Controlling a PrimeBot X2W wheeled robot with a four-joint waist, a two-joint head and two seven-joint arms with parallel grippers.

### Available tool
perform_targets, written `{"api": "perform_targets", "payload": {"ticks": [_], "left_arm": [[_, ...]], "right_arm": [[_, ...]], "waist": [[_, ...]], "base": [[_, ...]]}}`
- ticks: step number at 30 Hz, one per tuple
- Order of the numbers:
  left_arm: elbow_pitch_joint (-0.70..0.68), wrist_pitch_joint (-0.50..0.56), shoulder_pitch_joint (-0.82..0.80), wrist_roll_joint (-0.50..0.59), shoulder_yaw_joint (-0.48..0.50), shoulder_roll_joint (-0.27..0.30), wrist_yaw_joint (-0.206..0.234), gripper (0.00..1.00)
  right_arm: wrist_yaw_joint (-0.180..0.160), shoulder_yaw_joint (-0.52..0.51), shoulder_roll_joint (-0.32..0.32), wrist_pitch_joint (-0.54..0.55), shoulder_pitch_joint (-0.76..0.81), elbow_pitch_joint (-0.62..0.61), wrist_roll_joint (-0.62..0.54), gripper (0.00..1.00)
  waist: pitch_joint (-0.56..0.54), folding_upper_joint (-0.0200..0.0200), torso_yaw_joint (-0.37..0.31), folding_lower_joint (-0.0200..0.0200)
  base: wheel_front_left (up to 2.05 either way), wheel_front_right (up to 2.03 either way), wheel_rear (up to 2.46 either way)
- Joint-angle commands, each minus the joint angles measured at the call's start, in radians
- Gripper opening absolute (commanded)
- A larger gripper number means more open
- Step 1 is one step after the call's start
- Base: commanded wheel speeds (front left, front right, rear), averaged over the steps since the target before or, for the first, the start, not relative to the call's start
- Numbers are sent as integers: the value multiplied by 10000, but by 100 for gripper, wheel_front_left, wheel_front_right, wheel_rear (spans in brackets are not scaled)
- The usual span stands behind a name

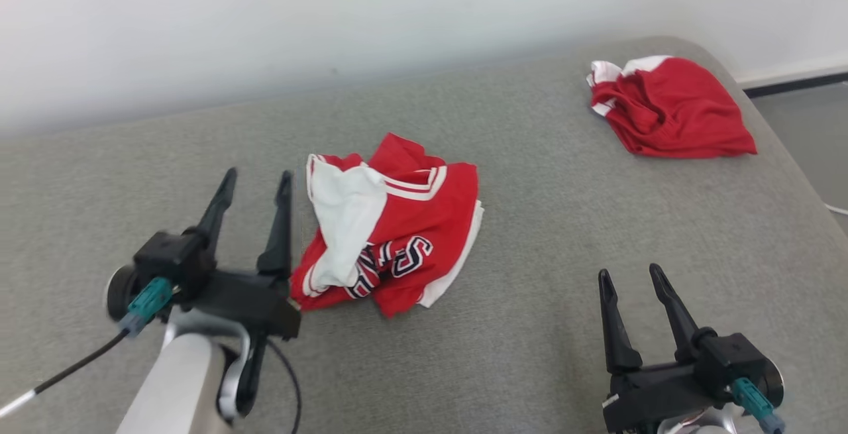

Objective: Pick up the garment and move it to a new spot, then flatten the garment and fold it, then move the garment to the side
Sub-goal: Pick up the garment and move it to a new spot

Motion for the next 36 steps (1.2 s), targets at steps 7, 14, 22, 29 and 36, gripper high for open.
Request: {"api": "perform_targets", "payload": {"ticks": [7, 14, 22, 29, 36], "left_arm": [[-700, -247, 1523, 164, 634, 760, 412, 100], [-1492, -283, 2828, 159, 1360, 989, 495, 100], [-2731, -287, 4222, 738, 2419, 591, 262, 100], [-2990, -289, 5047, 1187, 3176, 108, -165, 100], [-2732, -290, 5509, 1622, 3353, -147, -462, 100]], "right_arm": [[-29, -68, 19, 0, 311, 5, -147, 100], [-29, -106, 21, 0, 504, 53, -179, 100], [-29, -141, 21, -2, 637, -50, -207, 100], [-31, -227, 19, -2, 712, -70, -216, 100], [-29, -235, 21, 0, 832, -21, -186, 100]], "waist": [[-618, 1, 932, 1], [-899, 1, 1301, 1], [-1139, 1, 1573, 1], [-1262, 1, 1768, 1], [-1353, 1, 1881, 1]], "base": [[0, 0, 0], [0, 0, 0], [0, 0, 0], [0, 0, 0], [0, 0, 0]]}}
